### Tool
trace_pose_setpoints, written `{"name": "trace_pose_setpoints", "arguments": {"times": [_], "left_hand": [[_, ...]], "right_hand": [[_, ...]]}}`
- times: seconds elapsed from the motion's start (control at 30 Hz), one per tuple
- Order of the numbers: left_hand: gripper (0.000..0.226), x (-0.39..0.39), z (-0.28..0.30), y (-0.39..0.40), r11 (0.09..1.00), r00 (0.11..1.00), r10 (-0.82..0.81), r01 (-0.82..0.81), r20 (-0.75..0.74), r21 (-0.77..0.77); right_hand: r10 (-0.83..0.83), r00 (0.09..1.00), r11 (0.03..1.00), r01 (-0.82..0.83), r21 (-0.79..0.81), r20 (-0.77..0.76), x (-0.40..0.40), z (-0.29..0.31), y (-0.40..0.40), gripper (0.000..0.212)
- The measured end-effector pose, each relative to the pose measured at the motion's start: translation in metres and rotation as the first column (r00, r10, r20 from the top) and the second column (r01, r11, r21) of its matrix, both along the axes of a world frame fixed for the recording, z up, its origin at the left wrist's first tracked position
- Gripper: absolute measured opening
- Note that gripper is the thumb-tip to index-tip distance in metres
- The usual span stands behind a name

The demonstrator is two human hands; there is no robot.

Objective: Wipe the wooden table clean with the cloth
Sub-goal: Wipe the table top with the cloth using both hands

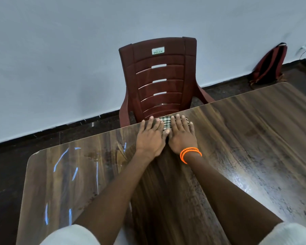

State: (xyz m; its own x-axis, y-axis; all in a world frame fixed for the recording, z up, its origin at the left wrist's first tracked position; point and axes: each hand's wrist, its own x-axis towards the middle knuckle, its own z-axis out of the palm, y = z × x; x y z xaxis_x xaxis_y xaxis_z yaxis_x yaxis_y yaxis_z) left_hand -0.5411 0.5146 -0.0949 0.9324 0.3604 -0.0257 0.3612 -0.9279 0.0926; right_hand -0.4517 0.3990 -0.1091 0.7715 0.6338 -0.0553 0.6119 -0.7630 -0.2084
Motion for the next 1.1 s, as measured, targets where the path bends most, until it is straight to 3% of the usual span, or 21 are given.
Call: {"name": "trace_pose_setpoints", "arguments": {"times": [0.13, 0.33, 0.53, 0.7, 0.97, 1.1], "left_hand": [[0.064, -0.047, -0.005, 0.022, 0.998, 0.997, 0.054, -0.056, 0.063, 0.042], [0.065, -0.124, -0.009, 0.046, 0.982, 0.979, 0.168, -0.176, 0.112, 0.066], [0.066, -0.158, -0.013, 0.010, 0.978, 0.970, 0.208, -0.209, 0.127, -0.010], [0.065, -0.102, -0.005, -0.027, 0.999, 0.989, 0.042, -0.040, 0.142, -0.014], [0.083, 0.054, 0.008, -0.065, 0.990, 0.989, -0.137, 0.138, 0.057, -0.014], [0.065, 0.106, 0.005, -0.057, 0.991, 0.990, -0.136, 0.136, 0.026, -0.005]], "right_hand": [[0.101, 0.995, 0.994, -0.100, 0.040, -0.022, -0.037, 0.001, 0.024, 0.078], [0.197, 0.979, 0.976, -0.192, 0.100, -0.043, -0.105, -0.001, 0.057, 0.069], [0.231, 0.972, 0.962, -0.233, 0.141, 0.034, -0.142, -0.007, 0.020, 0.061], [0.102, 0.993, 0.985, -0.108, 0.134, 0.052, -0.111, -0.011, -0.034, 0.062], [-0.121, 0.991, 0.992, 0.119, 0.041, 0.055, 0.027, -0.009, -0.078, 0.068], [-0.158, 0.987, 0.987, 0.157, 0.034, 0.030, 0.080, -0.004, -0.066, 0.060]]}}
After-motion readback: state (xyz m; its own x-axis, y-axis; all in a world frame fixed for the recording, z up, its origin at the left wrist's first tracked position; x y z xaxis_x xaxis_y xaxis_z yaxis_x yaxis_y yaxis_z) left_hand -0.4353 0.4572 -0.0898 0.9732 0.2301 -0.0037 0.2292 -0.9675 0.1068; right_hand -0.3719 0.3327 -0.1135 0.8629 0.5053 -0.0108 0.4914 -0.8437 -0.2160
